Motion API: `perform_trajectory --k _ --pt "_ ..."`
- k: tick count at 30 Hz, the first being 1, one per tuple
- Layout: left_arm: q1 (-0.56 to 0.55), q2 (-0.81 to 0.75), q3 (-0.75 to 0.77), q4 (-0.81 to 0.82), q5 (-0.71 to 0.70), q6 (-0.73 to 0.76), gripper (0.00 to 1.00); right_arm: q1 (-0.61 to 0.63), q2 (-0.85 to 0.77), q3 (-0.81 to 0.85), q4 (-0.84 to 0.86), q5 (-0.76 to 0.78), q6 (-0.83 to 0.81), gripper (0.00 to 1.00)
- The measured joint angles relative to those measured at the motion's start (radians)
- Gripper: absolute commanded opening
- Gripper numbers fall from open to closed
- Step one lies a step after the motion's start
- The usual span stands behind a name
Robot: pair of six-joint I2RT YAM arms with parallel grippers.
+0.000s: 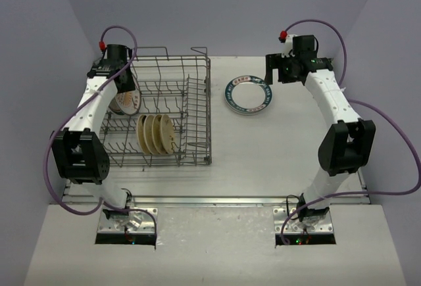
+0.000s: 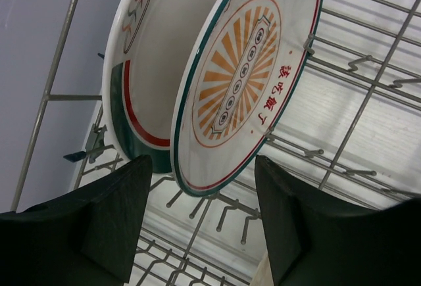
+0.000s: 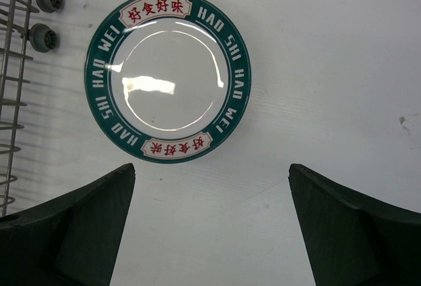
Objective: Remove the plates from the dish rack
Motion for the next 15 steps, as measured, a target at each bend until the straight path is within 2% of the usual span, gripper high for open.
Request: perform_trajectory --k 7,11,13,15 --pt "0.013 0.063 0.000 0.044 0.010 0.014 0.40 0.000 -0.023 -0.026 0.006 -0.020 0.008 0.99" --pt "0.013 0.063 0.000 0.080 0.013 0.035 0.12 0.000 -0.036 -0.045 0.011 -0.023 0.008 0.99" --pt "0.014 0.058 -0.004 0.101 0.016 0.054 0.01 0.000 -0.040 -0.049 0.016 -0.027 0.010 0.99" --pt "0.015 0.049 -0.010 0.117 0.014 0.082 0.00 0.001 -0.042 -0.052 0.022 -0.035 0.013 0.99"
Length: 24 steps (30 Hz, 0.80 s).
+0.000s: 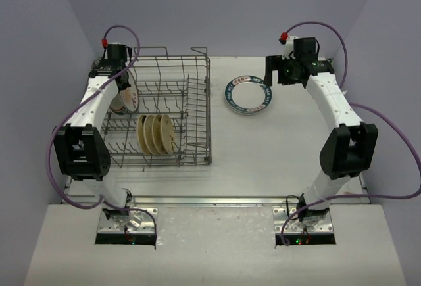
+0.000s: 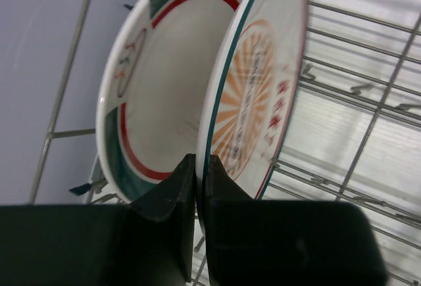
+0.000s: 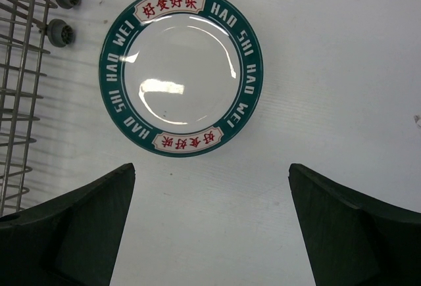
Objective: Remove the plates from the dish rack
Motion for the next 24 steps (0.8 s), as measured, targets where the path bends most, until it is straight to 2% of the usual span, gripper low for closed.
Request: perform_trajectory --k 8,15,19,24 --pt "0.003 -0.085 -0.007 0.015 -0.015 0.105 0.00 0.009 -0.013 -0.002 0.005 -0.054 0.020 0.99" --pt "-0.007 -0.213 0.120 0.046 0.039 0.183 0.00 0.017 -0.078 -0.025 0.058 -0.183 0.054 0.99" --pt "-0.010 -0.333 0.170 0.058 0.244 0.192 0.00 0.018 -0.173 -0.090 0.148 -0.362 0.106 0.99" --pt "-0.012 -0.464 0.170 0.028 0.644 0.158 0.00 0.044 -0.269 -0.125 0.277 -0.540 0.193 0.97"
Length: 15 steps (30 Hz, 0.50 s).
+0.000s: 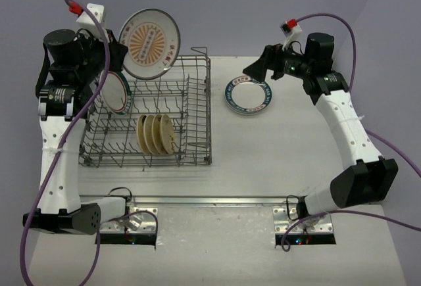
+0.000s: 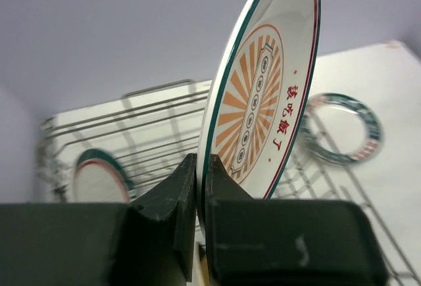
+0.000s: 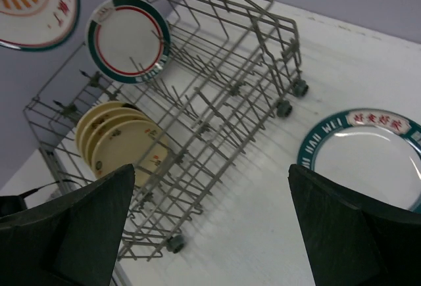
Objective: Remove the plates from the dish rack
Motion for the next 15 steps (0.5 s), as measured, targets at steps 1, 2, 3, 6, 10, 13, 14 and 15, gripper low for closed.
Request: perform_trajectory --k 1,2,3,6,10,13,14,15 --pt "-0.002 -0.010 0.000 -0.005 0.066 -0.009 0.00 0.010 -0.012 0.000 0.025 -0.020 0.012 0.97" --pt "-0.006 -0.017 -0.001 -0.010 0.140 -0.023 0.00 0.024 -0.021 0.004 0.041 -0.037 0.019 0.96" --pt "-0.012 -0.019 -0.002 -0.015 0.212 -0.040 0.00 0.042 -0.024 0.013 0.046 -0.049 0.021 0.95" --pt "-0.039 -0.005 -0.018 -0.039 0.379 -0.080 0.00 0.095 -0.023 0.041 0.062 -0.070 0.020 0.95" --pt "-0.076 0.040 -0.038 -0.094 0.519 -0.105 0.00 0.171 -0.016 0.065 0.067 -0.080 0.006 0.92" --pt "-0.108 0.069 -0.041 -0.129 0.565 -0.109 0.00 0.227 -0.004 0.073 0.066 -0.078 -0.019 0.70" --pt "-0.117 0.074 -0.042 -0.137 0.575 -0.110 0.00 0.241 0.002 0.074 0.066 -0.076 -0.028 0.58" --pt "-0.126 0.076 -0.044 -0.142 0.582 -0.110 0.00 0.254 0.008 0.075 0.064 -0.074 -0.033 0.48"
